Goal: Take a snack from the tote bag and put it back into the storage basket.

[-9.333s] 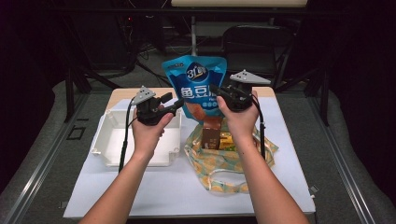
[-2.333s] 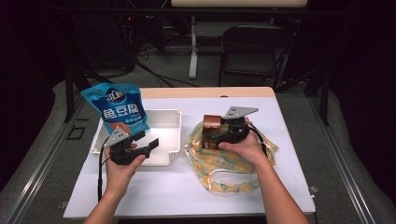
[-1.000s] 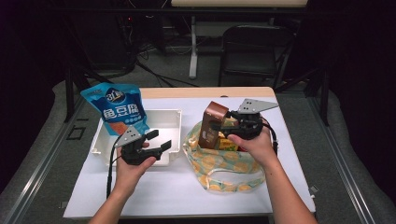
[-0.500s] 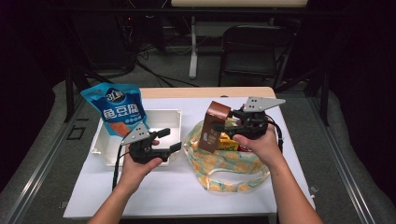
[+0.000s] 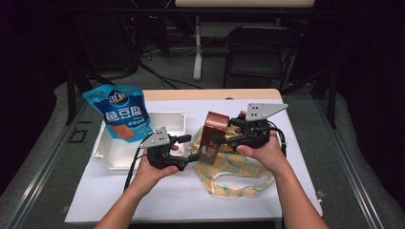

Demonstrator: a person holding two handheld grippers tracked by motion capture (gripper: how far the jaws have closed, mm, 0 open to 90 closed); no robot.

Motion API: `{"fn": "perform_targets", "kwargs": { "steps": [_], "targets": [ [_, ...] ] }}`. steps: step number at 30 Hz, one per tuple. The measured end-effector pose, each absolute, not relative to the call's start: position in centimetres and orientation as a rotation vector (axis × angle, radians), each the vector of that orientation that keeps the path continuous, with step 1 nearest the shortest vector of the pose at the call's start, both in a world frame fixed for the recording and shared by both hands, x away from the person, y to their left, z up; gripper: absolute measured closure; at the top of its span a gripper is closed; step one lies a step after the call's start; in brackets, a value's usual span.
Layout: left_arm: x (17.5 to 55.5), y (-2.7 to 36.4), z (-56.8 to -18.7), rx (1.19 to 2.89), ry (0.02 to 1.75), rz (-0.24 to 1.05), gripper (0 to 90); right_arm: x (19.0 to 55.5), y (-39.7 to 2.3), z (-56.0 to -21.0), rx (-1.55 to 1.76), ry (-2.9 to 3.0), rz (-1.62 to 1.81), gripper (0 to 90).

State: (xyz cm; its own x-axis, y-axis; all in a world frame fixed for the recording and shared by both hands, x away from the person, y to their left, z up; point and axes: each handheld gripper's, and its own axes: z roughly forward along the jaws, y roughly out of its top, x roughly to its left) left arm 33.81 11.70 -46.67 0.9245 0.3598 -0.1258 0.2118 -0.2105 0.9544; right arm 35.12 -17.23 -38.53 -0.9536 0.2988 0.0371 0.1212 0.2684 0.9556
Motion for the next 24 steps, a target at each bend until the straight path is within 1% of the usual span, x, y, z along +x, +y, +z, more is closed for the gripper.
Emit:
{"fn": "perform_targets", "kwargs": {
  "steps": [9, 14, 18, 19, 20, 21, 24],
  "targets": [
    [33.9, 11.3, -47.0, 1.79, 0.391, 0.091, 25.0, 34.8, -16.3, -38.8, 0.33, 2.428, 1.784, 43.5],
    [33.8, 10.7, -47.2, 1.811, 0.349, 0.073, 23.8, 34.6, -15.8, -38.8, 0.292, 2.451, 1.794, 43.5],
    [33.7, 10.3, -47.5, 1.835, 0.317, 0.031, 23.8, 34.4, -15.4, -38.9, 0.257, 2.465, 1.805, 43.5],
    [33.5, 10.2, -47.6, 1.845, 0.295, 0.047, 24.2, 34.4, -15.3, -38.9, 0.24, 2.474, 1.816, 43.5],
    [33.3, 10.2, -47.6, 1.846, 0.278, 0.061, 28.0, 34.3, -15.3, -38.9, 0.22, 2.476, 1.817, 43.5],
    [33.2, 10.3, -47.7, 1.854, 0.274, 0.067, 29.3, 34.3, -15.2, -38.9, 0.205, 2.483, 1.814, 43.4],
    [32.9, 10.7, -47.9, 1.837, 0.218, 0.025, 37.7, 34.5, -15.4, -39.1, 0.187, 2.522, 1.855, 42.4]
  ]
}}
